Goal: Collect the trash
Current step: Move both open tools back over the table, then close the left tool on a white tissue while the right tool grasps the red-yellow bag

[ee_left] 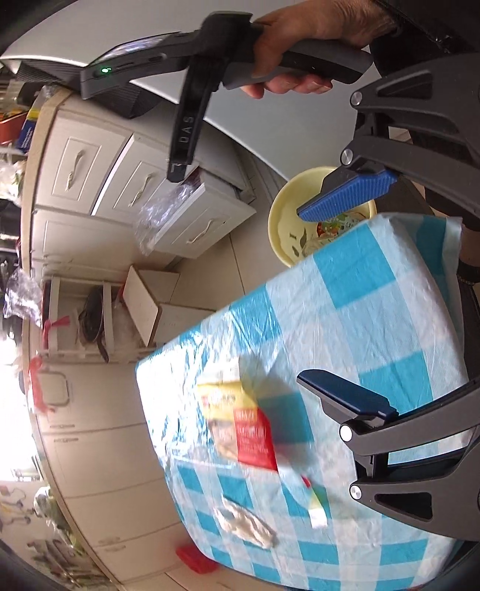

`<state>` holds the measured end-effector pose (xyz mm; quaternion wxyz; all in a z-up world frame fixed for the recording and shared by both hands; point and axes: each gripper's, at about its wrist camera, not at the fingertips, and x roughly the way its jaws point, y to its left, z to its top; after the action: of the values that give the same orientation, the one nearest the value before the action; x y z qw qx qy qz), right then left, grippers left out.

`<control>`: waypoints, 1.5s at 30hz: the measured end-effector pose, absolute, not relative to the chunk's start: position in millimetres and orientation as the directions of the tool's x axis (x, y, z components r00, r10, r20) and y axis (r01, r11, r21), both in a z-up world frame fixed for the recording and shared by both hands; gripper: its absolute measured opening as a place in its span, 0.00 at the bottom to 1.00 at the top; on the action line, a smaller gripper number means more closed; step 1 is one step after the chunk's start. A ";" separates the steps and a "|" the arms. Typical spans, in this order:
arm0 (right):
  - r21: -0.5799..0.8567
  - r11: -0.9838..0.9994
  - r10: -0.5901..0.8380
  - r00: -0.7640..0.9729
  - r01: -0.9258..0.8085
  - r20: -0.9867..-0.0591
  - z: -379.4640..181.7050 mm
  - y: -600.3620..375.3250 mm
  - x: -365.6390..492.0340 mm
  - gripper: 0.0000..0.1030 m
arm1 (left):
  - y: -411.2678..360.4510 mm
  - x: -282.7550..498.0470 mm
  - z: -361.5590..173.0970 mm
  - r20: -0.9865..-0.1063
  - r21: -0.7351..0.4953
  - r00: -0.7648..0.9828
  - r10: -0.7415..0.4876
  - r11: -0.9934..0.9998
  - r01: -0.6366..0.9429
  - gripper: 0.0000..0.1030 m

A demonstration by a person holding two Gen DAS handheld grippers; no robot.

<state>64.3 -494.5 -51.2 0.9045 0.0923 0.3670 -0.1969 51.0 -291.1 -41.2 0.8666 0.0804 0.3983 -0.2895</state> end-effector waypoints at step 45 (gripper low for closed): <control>0.074 0.971 0.178 0.486 -0.226 -0.855 -118.9 -271.9 217.1 0.06 | -98.3 298.1 -108.8 -0.796 -0.007 0.556 -0.239 0.922 0.386 0.11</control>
<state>217.0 -271.9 -118.9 0.8618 -0.0243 0.4929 0.1173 298.1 -98.3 -108.8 0.8781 0.0845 0.4361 -0.1778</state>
